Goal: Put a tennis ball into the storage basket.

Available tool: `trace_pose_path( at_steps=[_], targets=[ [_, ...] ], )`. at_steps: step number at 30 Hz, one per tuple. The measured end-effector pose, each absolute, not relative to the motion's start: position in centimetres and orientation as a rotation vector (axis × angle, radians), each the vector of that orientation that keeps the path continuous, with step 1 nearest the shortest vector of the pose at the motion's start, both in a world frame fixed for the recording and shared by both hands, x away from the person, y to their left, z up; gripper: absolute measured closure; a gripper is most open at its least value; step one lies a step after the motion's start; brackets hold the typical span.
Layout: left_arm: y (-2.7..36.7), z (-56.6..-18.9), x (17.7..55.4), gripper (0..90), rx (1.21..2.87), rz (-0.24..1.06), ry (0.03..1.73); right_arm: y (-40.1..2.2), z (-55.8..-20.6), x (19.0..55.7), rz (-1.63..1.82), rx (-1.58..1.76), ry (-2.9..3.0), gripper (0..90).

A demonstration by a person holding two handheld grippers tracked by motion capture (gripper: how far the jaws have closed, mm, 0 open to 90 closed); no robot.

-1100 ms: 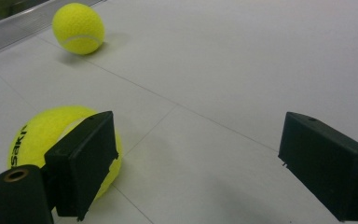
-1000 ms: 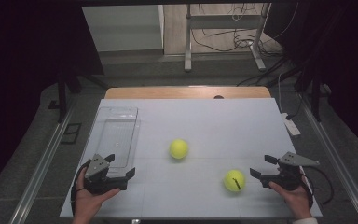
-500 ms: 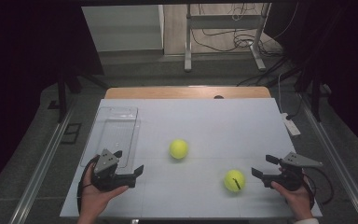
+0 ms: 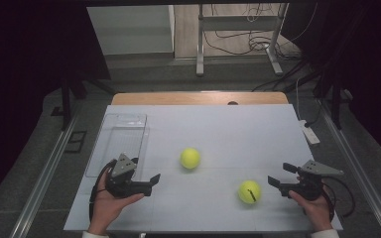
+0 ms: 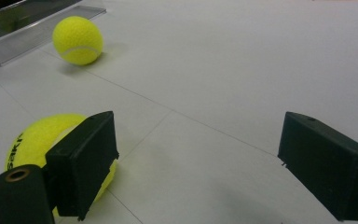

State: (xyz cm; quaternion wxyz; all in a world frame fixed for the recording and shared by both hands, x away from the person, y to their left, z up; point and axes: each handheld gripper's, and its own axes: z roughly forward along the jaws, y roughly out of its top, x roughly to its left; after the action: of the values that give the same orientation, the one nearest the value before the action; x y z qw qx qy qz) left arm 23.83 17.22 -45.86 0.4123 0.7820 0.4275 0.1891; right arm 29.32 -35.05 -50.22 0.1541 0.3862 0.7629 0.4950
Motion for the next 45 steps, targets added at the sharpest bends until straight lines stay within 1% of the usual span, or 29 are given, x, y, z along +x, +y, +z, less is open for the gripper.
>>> trace_pose_path(
  at_steps=[12, 18, 25, 35, 45],
  targets=[
    [15.5, -44.8, 24.9, 9.0, 2.001, 0.458, 1.048, -35.1, -50.4, 29.3, 1.39, 1.109, 2.193, 11.6],
    [14.9, -45.1, 25.4, 9.1, 2.015, 0.435, 1.042, -35.1, -50.5, 29.1, 1.38, 1.107, 2.198, 11.6],
    [14.5, -45.1, 25.8, 9.4, 2.021, 0.436, 1.037, -35.2, -50.5, 29.1, 1.377, 1.112, 2.195, 11.5],
    [12.7, -45.4, 26.2, 9.4, 2.076, 0.431, 1.002, -35.3, -50.4, 29.0, 1.381, 1.112, 2.188, 11.6],
    [11.5, -45.0, 26.8, 9.3, 2.081, 0.405, 0.999, -35.4, -50.2, 28.9, 1.381, 1.114, 2.174, 11.8]
  ],
)
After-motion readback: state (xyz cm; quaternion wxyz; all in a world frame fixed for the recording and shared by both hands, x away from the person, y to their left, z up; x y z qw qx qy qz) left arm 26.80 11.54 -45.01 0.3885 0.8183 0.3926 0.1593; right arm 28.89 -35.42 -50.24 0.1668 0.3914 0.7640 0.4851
